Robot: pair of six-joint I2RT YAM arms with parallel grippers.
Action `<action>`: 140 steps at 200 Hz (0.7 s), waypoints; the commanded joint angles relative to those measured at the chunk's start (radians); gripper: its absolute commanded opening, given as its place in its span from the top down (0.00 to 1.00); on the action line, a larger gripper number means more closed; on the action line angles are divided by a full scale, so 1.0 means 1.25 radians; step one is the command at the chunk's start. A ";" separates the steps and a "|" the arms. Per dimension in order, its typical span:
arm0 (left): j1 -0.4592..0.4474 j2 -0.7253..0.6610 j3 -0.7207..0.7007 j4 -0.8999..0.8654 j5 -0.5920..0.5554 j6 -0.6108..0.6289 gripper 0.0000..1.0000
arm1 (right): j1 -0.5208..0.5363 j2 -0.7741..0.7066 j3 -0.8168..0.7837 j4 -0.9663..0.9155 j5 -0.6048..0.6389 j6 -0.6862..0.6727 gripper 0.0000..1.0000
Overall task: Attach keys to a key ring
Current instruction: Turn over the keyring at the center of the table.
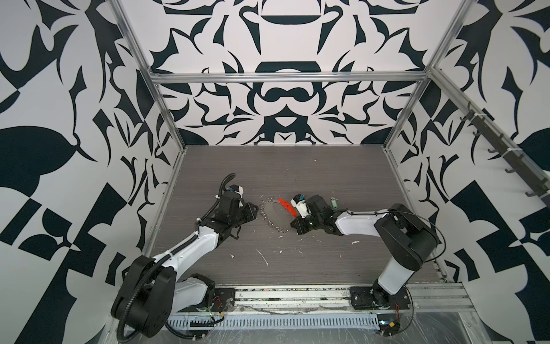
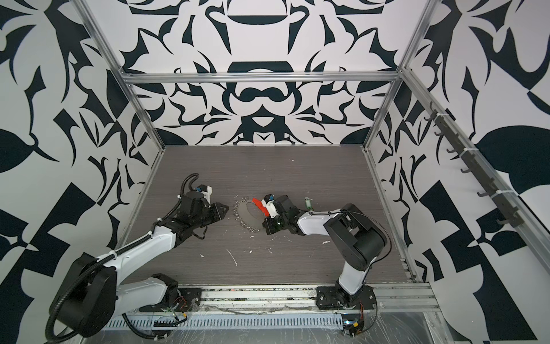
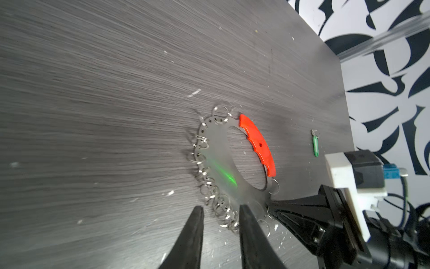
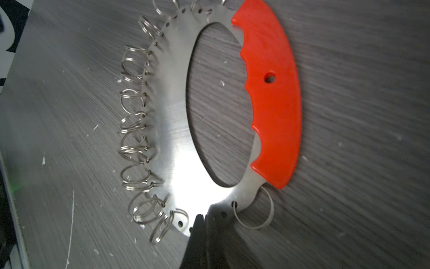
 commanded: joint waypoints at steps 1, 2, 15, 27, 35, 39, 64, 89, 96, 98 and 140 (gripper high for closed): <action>-0.015 0.026 0.044 0.055 0.007 0.031 0.69 | -0.014 -0.032 -0.003 0.021 -0.015 -0.024 0.91; -0.015 0.028 0.045 0.056 0.008 0.032 0.69 | -0.015 -0.034 -0.003 0.021 -0.016 -0.024 0.90; -0.025 0.058 0.059 0.065 0.016 0.053 0.69 | -0.018 -0.048 -0.011 0.019 -0.021 -0.023 0.83; -0.033 0.078 0.076 0.068 0.021 0.078 0.68 | -0.018 -0.067 -0.019 0.019 -0.023 -0.019 0.79; -0.040 0.092 0.088 0.066 0.016 0.091 0.68 | -0.018 -0.080 -0.025 0.019 -0.026 -0.014 0.77; -0.041 0.098 0.093 0.066 0.017 0.096 0.68 | -0.018 -0.086 -0.028 0.019 -0.027 -0.011 0.77; -0.049 0.143 0.125 0.069 0.035 0.090 0.68 | -0.020 -0.130 -0.051 0.010 -0.024 0.007 0.71; -0.072 0.187 0.155 0.076 0.038 0.080 0.68 | -0.044 -0.167 -0.073 -0.023 0.004 0.069 0.71; -0.076 0.196 0.162 0.076 0.038 0.075 0.68 | -0.049 -0.171 -0.077 -0.034 0.007 0.093 0.71; -0.077 0.198 0.164 0.076 0.039 0.074 0.68 | -0.049 -0.173 -0.078 -0.037 0.005 0.100 0.71; -0.081 0.213 0.164 0.094 0.042 0.041 0.68 | -0.041 -0.148 -0.090 -0.020 -0.019 0.184 0.69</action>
